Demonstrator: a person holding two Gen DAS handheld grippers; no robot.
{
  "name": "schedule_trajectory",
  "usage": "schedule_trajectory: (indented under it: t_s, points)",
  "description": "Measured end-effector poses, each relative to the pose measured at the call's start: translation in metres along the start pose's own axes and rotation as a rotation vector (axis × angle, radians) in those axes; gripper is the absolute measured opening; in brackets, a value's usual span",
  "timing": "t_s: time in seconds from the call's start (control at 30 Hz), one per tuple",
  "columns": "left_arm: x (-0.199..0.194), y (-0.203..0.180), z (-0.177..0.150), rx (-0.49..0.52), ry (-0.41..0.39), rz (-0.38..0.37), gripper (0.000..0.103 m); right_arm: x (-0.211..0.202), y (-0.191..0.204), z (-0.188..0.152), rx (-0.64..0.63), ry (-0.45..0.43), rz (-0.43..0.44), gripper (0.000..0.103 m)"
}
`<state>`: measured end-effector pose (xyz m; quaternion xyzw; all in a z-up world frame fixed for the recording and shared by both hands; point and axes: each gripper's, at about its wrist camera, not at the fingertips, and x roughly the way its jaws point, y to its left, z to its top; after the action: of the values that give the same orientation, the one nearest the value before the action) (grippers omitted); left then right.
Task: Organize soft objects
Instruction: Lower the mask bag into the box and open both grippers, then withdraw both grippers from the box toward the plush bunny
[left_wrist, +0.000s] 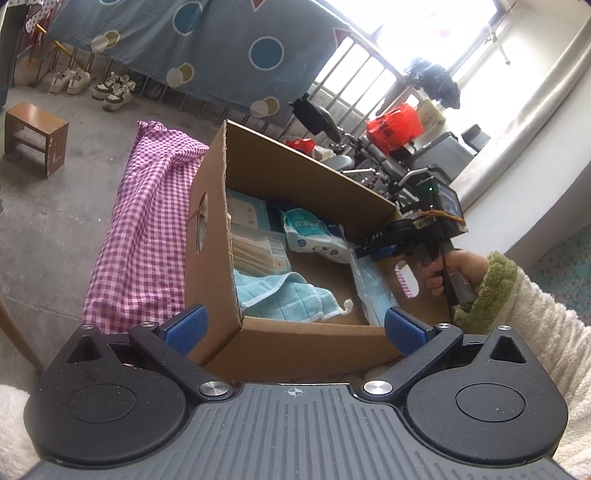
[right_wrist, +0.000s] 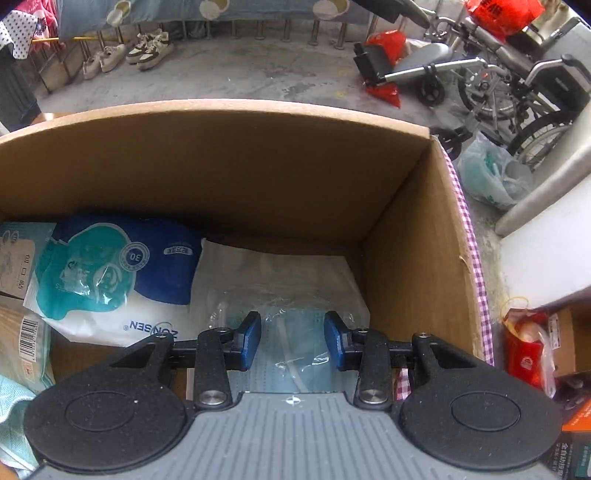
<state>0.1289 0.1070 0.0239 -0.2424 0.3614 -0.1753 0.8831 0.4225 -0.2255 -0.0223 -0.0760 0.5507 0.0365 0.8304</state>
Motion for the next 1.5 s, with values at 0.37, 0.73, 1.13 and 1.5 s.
schedule_trajectory:
  t_s: [0.37, 0.73, 1.13, 1.5]
  points:
    - [-0.001, -0.001, -0.003, 0.002, 0.001, 0.008, 0.102, -0.05, 0.041, -0.018, -0.169, 0.023, 0.274, 0.041]
    - [-0.01, -0.001, -0.008, -0.008, 0.001, 0.016, 0.102, -0.017, 0.022, -0.01, -0.069, 0.069, 0.268, 0.042]
    - [-0.031, -0.015, -0.019, 0.006, -0.062, -0.005, 0.102, -0.143, 0.006, -0.023, -0.05, -0.217, 0.542, 0.06]
    - [-0.042, -0.029, -0.04, 0.036, -0.064, -0.058, 0.102, -0.259, 0.002, -0.07, -0.059, -0.46, 0.709, 0.076]
